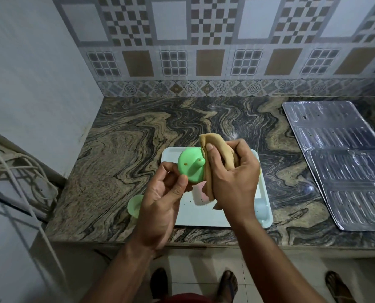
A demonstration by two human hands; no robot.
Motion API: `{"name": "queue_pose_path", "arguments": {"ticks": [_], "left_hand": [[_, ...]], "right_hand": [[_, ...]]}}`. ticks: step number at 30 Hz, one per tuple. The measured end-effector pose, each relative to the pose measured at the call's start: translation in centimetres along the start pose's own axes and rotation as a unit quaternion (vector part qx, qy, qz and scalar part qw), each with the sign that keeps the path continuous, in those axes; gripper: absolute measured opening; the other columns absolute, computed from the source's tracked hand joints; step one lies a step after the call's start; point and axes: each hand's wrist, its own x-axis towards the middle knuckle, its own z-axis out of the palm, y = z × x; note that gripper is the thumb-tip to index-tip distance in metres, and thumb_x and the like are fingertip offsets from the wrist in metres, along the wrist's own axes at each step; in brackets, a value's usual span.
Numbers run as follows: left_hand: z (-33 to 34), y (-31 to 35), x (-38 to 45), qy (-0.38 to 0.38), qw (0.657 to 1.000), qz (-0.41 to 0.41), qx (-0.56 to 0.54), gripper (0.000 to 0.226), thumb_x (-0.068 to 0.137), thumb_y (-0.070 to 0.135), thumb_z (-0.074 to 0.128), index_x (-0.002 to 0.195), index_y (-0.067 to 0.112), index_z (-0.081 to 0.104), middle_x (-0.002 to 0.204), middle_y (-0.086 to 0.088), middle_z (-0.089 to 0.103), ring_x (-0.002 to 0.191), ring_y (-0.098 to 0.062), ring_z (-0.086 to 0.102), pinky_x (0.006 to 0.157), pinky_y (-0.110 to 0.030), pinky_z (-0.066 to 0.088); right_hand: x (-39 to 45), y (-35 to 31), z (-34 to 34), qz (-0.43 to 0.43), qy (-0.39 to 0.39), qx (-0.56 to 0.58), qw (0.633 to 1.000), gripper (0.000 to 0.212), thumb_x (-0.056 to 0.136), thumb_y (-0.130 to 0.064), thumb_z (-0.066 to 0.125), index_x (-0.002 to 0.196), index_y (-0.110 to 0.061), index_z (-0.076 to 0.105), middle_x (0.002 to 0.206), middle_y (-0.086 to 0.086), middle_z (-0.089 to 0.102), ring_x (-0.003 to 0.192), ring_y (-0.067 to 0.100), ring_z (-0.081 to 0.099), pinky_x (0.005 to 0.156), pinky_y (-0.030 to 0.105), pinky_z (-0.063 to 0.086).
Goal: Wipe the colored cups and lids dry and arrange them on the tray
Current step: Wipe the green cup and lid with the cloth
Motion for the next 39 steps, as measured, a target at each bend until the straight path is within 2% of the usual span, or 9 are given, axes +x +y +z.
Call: {"name": "queue_pose_path", "arguments": {"ticks": [6,10,14,18,23,26,30,35,39], "left_hand": [[-1.1,0.9,0.7,0.041,0.993,-0.087,-0.07,0.019,0.091,0.015,0.063,0.109,0.015,0.069,0.108,-0.006,0.073,0.093,-0.011,0.066,0.082,-0.023,0.05],[-0.2,1.7,0.9,0.018,0.992,-0.096,-0.076,0.011,0.097,0.013,0.063,0.106,0.015,0.069,0.102,-0.003,0.076,0.088,-0.008,0.07,0.079,-0.019,0.055],[0.8,1.9,1.3,0.036,0.995,-0.077,-0.053,0.011,0.096,0.017,0.068,0.107,0.016,0.068,0.11,-0.007,0.074,0.097,-0.012,0.071,0.083,-0.02,0.057],[2.3,1.1,1.2,0.13,0.991,-0.035,0.009,0.027,0.082,0.026,0.081,0.105,0.017,0.069,0.109,-0.004,0.075,0.108,-0.02,0.071,0.085,-0.023,0.056],[4.0,0.4,-0.1,0.095,0.994,-0.04,0.043,0.045,0.069,0.009,0.094,0.106,0.009,0.068,0.115,-0.013,0.078,0.103,-0.021,0.077,0.078,-0.026,0.061],[4.2,0.5,0.2,0.108,0.991,-0.044,0.065,0.05,0.062,0.007,0.085,0.109,0.005,0.069,0.107,-0.015,0.081,0.096,-0.021,0.079,0.071,-0.023,0.061],[3.4,0.4,0.8,0.125,0.988,-0.04,0.075,0.051,0.065,0.025,0.095,0.111,0.019,0.074,0.096,-0.009,0.078,0.09,-0.017,0.074,0.076,-0.019,0.057],[3.9,0.9,1.6,0.053,0.997,-0.059,-0.01,0.04,0.097,0.027,0.07,0.135,0.015,0.066,0.129,-0.008,0.075,0.12,-0.017,0.069,0.104,-0.034,0.051],[4.0,1.1,2.2,0.079,0.996,-0.031,-0.02,0.019,0.092,0.019,0.075,0.112,0.02,0.078,0.109,-0.011,0.08,0.093,-0.015,0.075,0.085,-0.027,0.056]], "right_hand": [[2.0,-0.3,-1.7,0.141,-0.117,0.148,0.972,0.017,0.103,-0.02,0.069,0.094,-0.007,0.065,0.072,0.01,0.064,0.062,0.022,0.061,0.051,0.025,0.049],[1.3,-1.1,-2.2,0.122,-0.196,0.132,0.964,0.021,0.101,-0.017,0.07,0.103,0.003,0.063,0.071,-0.001,0.07,0.055,0.008,0.067,0.047,0.026,0.055],[0.9,-1.5,-1.7,0.096,-0.135,0.164,0.973,0.012,0.1,-0.013,0.072,0.097,-0.005,0.062,0.069,-0.001,0.066,0.051,0.009,0.063,0.043,0.024,0.052],[0.8,-1.3,-1.0,0.058,-0.032,0.18,0.981,0.011,0.102,-0.01,0.07,0.097,-0.006,0.06,0.067,-0.009,0.062,0.055,0.002,0.058,0.051,0.019,0.051],[0.6,-0.4,-0.4,0.004,0.034,0.151,0.988,0.021,0.1,-0.008,0.074,0.092,-0.019,0.058,0.07,-0.017,0.062,0.064,-0.002,0.055,0.061,0.017,0.049],[0.5,-0.4,-0.3,0.004,0.04,0.151,0.988,0.023,0.099,-0.003,0.073,0.091,-0.018,0.057,0.068,-0.019,0.061,0.062,-0.004,0.053,0.061,0.014,0.047],[0.7,-0.3,-0.8,0.032,0.049,0.183,0.981,0.016,0.098,-0.015,0.074,0.093,-0.013,0.059,0.071,-0.009,0.061,0.063,0.004,0.055,0.059,0.02,0.05],[0.6,-0.7,-1.6,0.052,0.011,0.204,0.978,0.024,0.091,-0.028,0.074,0.095,-0.008,0.061,0.068,-0.006,0.062,0.061,0.008,0.056,0.055,0.022,0.05],[0.0,-1.0,-2.1,0.029,-0.018,0.173,0.984,0.021,0.094,-0.026,0.074,0.096,-0.008,0.062,0.069,0.009,0.064,0.059,0.02,0.061,0.051,0.031,0.054]]}}
